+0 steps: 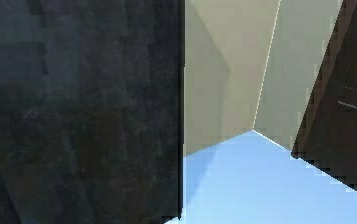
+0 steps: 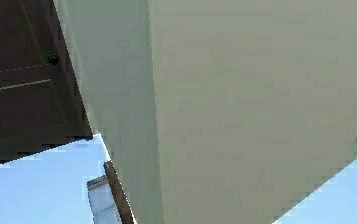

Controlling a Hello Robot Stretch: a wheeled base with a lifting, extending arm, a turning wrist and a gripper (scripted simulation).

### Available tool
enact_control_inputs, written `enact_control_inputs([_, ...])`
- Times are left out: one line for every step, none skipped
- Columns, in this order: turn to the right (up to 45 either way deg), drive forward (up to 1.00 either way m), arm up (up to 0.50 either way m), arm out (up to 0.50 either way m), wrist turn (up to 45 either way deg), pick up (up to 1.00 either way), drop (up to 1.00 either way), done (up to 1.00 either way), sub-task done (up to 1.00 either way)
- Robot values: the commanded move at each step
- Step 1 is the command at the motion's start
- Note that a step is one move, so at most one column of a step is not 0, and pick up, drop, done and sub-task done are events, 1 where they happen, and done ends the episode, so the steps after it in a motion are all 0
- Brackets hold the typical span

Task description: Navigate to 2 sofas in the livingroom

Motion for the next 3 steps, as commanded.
enact_control_inputs([45.0,0.00,0.00,0.00,0.0,0.00,0.00,0.00,0.00])
enact_control_inputs([18.0,0.00,0.00,0.00,0.0,0.00,0.00,0.00,0.00])
enact_control_inputs([0.0,0.00,0.00,0.00,0.0,0.00,0.00,1.00,0.00])
